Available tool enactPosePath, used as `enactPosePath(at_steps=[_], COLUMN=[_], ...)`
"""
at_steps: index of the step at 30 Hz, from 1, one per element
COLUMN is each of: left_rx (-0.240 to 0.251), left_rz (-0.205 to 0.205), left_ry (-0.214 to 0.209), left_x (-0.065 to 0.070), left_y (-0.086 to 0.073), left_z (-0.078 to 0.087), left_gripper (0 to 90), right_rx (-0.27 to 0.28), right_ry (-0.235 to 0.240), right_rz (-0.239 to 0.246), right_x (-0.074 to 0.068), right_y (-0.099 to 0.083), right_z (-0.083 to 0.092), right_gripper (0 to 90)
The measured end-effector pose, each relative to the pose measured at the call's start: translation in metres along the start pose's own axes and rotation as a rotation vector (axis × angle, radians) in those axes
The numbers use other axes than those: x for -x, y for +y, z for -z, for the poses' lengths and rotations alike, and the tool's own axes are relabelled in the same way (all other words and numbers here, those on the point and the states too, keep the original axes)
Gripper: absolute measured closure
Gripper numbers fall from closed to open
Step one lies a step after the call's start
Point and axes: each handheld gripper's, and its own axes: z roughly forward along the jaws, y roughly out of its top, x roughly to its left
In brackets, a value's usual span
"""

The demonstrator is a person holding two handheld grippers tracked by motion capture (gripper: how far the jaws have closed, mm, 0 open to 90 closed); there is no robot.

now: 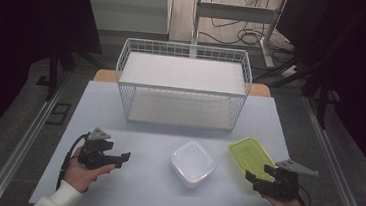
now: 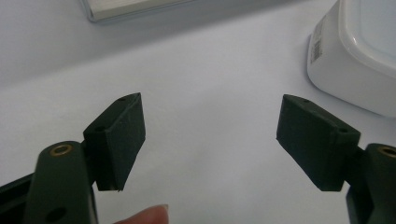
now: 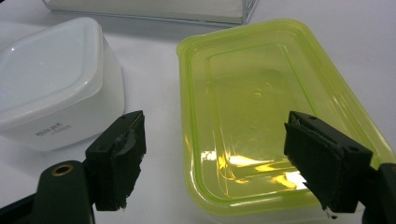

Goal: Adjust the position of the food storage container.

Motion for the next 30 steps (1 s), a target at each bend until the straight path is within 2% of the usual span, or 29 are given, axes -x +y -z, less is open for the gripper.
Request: enactPosePath(at_steps=[6,10,13,15,19,22,26,30], left_rx=[0.020,0.017,0.009,-0.006,0.006,0.004,-0.001,-0.012], left_rz=[-0.002,-0.029,-0.027,-0.032,-0.028,-0.027,-0.021,-0.013], left_ry=[-0.004,-0.009,-0.023,-0.026,-0.029,-0.029,-0.027,-0.032], left_x=[0.002,0.003,0.003,0.004,0.005,0.005,0.005,0.004], left_y=[0.000,-0.002,-0.003,-0.005,-0.005,-0.006,-0.007,-0.007], left_z=[-0.001,0.000,-0.002,-0.001,0.003,0.004,0.004,0.002], left_gripper=[20.7,20.1,20.3,20.3,20.3,20.3,19.6,19.0], right_rx=[0.007,0.006,-0.001,-0.007,-0.009,-0.020,-0.027,-0.046], right_ry=[-0.004,-0.001,-0.002,0.006,0.007,0.011,0.024,0.034], right_rz=[0.027,0.043,0.058,0.057,0.052,0.071,0.072,0.080], right_x=[-0.004,-0.008,-0.011,-0.011,-0.012,-0.013,-0.014,-0.014], right_y=[0.000,0.003,0.007,0.010,0.014,0.017,0.018,0.019], right_z=[0.003,-0.001,-0.004,-0.005,-0.005,-0.003,-0.002,0.001], right_gripper=[21.0,21.9,23.5,24.4,26.0,30.0,33.9,44.6])
